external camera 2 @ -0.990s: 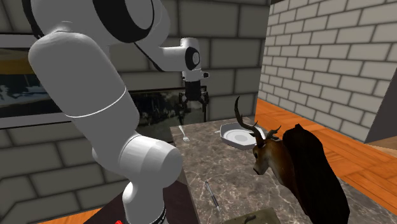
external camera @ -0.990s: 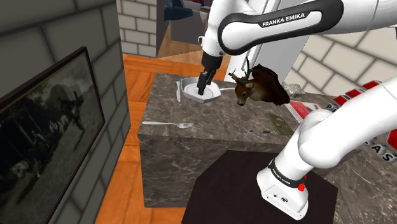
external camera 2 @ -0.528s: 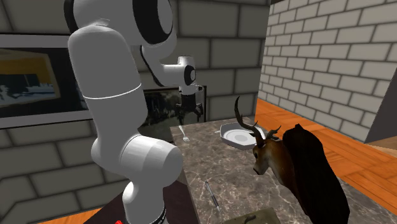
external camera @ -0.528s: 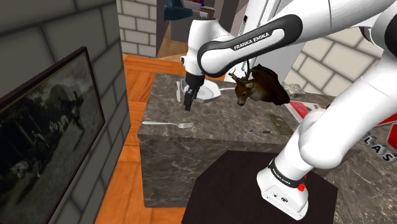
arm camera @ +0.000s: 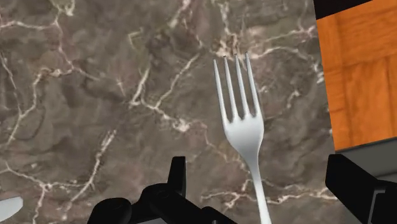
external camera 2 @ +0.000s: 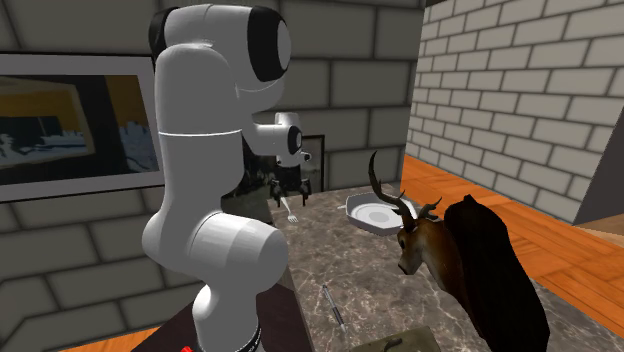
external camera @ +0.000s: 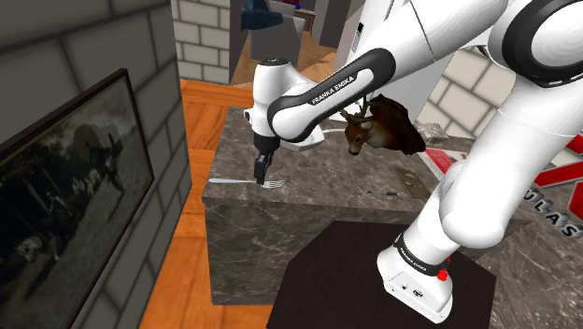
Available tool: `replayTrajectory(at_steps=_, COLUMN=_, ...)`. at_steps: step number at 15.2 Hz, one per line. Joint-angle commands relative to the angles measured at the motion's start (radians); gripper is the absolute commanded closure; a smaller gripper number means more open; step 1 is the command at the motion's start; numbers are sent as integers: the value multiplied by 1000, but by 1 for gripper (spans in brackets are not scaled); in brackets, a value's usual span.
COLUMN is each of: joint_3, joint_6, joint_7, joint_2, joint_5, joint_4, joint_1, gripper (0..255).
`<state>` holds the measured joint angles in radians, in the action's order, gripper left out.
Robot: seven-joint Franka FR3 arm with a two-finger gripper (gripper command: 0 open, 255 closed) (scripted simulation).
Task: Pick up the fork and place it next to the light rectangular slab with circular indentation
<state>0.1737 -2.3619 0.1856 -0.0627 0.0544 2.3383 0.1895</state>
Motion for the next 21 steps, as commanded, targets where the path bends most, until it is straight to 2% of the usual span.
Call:
replayTrajectory(at_steps=1, joint_3=1, joint_6=-29, joint_7=-6, joint_2=-20, joint_5=6, joint_4=9, joint_1=2, gripper=0)
replayTrajectory(at_steps=5, joint_3=-3, joint_6=-89, joint_7=-18, joint_2=-67, joint_5=23, joint_4=24, joint_1=3, gripper=0)
replayTrajectory(at_steps=13, joint_3=-3, joint_6=-89, joint_7=-18, joint_2=-67, joint_5=23, joint_4=24, joint_1=3, gripper=0)
replayTrajectory(at_steps=14, joint_3=-3, joint_6=-89, joint_7=-18, joint_2=-67, joint_5=23, joint_4=24, joint_1=3, gripper=255)
replayTrajectory(at_steps=21, joint_3=-4, joint_6=-90, joint_7=-15, joint_2=-73, joint_5=24, joint_4=19, joint_1=1, gripper=255)
